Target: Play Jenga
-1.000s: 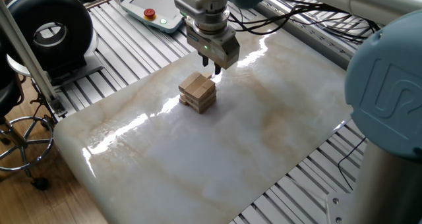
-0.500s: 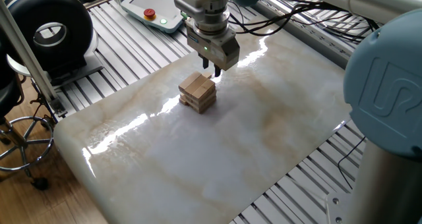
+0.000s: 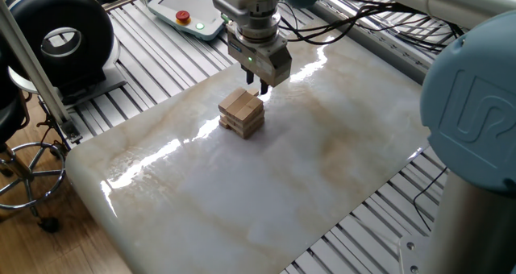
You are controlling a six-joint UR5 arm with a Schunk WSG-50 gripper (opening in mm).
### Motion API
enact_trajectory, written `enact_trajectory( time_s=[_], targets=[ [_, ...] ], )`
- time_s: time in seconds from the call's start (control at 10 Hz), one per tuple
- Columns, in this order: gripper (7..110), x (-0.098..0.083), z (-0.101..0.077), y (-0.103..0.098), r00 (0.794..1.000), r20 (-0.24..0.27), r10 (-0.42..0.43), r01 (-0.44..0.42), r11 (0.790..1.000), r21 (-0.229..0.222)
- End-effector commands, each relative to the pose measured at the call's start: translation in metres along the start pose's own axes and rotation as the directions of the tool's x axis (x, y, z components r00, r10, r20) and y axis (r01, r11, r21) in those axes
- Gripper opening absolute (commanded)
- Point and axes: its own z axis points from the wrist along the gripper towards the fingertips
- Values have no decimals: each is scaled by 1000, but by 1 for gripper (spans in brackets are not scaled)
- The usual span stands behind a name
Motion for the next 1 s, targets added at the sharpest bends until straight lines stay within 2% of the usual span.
enact_trajectory(
  time_s=[0.0,0.6,0.9],
  targets=[
    [44,-3,3,-6,1000,15,8,-8,1000,4],
    [44,-1,12,-13,1000,8,2,-2,1000,7],
    [44,-5,14,-13,1000,21,4,-4,1000,11]
  ],
)
